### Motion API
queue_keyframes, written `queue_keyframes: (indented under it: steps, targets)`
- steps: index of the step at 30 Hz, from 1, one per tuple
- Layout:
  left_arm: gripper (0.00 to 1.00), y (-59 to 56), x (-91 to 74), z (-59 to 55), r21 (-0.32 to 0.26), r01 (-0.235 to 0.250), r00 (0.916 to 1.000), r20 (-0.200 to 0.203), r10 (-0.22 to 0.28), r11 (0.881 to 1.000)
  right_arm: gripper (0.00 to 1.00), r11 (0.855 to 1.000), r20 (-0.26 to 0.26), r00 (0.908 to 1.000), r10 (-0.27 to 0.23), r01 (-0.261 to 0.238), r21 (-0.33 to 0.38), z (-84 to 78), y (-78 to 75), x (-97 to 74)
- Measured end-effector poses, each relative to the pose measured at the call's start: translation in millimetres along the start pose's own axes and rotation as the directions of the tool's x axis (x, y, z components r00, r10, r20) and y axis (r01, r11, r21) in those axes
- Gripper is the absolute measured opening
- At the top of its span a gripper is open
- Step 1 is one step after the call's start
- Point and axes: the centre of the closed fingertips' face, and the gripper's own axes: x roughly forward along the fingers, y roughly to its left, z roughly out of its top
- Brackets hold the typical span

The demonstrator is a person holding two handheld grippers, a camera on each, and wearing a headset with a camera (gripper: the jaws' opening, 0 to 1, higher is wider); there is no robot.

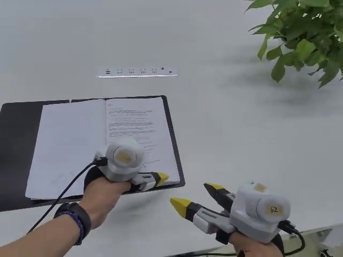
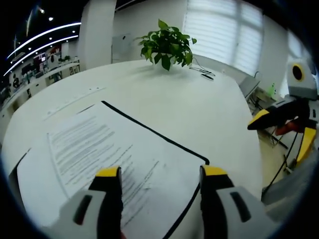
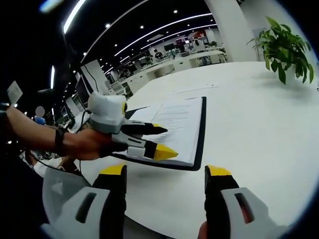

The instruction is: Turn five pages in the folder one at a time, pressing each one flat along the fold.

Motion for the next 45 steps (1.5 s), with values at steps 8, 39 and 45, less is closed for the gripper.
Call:
queue_keyframes:
  steps: [8, 39, 45]
  targets:
    - [0.59, -1.2, 9.7, -10.7, 0.062, -0.018, 0.9992, -0.034, 0.020, 0.998, 0.62, 1.000, -0.010, 0.9999, 0.002, -0.002, -0.001, -1.8, 3.8, -0.9]
    - [0.14, 12.1, 13.5, -6.3, 0.049, -0.055, 0.9985, 0.003, 0.055, 0.997, 0.59, 0.999, 0.005, 0.9998, 0.019, -0.019, 0.033, 2.3, -2.4, 9.0]
    - [0.10, 15.3, 12.6, -6.1, -0.034, -0.044, 0.9988, 0.018, 0.045, 0.998, 0.57, 0.999, 0.009, 0.9996, 0.026, -0.027, 0.036, 7.9, -4.3, 14.9]
